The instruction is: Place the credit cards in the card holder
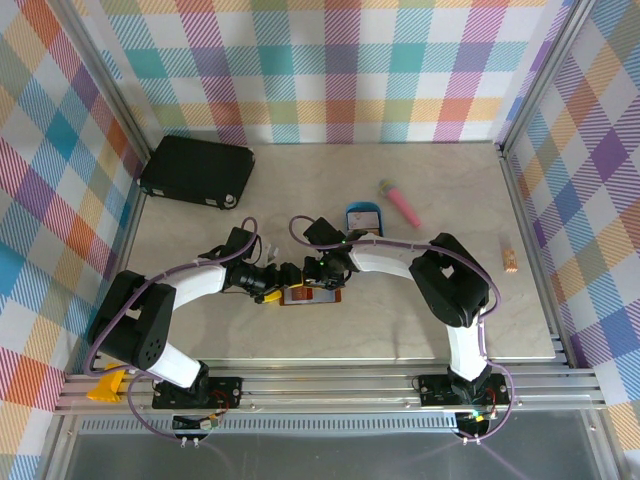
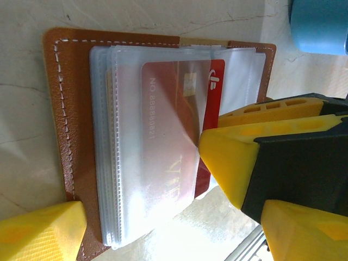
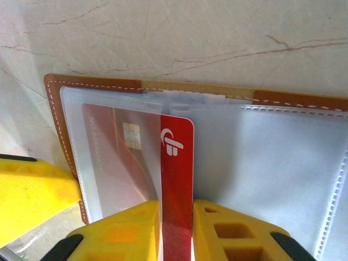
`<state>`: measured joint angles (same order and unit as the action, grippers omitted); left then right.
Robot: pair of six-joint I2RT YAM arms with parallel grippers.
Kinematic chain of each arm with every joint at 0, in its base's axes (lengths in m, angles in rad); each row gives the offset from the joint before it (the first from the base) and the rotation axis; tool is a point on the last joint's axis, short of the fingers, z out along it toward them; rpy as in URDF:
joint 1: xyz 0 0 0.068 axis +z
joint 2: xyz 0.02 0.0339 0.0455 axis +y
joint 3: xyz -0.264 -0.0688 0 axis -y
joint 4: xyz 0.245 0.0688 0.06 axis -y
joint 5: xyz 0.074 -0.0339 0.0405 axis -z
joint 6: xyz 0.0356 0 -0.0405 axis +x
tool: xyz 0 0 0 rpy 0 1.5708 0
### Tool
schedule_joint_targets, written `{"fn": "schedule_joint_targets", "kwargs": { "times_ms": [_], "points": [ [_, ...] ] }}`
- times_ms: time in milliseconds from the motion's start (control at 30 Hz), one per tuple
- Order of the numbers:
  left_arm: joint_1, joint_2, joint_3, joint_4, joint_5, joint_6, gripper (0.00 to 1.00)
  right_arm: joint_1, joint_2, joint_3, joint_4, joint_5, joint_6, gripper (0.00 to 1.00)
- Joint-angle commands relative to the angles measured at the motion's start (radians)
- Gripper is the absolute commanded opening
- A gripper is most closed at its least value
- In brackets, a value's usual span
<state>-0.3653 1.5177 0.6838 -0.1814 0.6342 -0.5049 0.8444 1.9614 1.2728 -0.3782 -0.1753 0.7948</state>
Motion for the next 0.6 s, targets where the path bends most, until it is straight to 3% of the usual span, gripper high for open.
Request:
{"fn": "schedule_joint_targets", "kwargs": {
  "times_ms": [0, 567],
  "points": [
    [-0.007, 0.010, -0.013, -0.007, -0.011, 0.000, 0.85, 0.015, 0.016, 0.031, 0.019, -0.022, -0.018, 0.21],
    [-0.007, 0.002, -0.014, -0.006, -0.016, -0.003, 0.83, 0.020, 0.013, 0.024, 0.063, -0.065, -0.032, 0.17]
  ]
}}
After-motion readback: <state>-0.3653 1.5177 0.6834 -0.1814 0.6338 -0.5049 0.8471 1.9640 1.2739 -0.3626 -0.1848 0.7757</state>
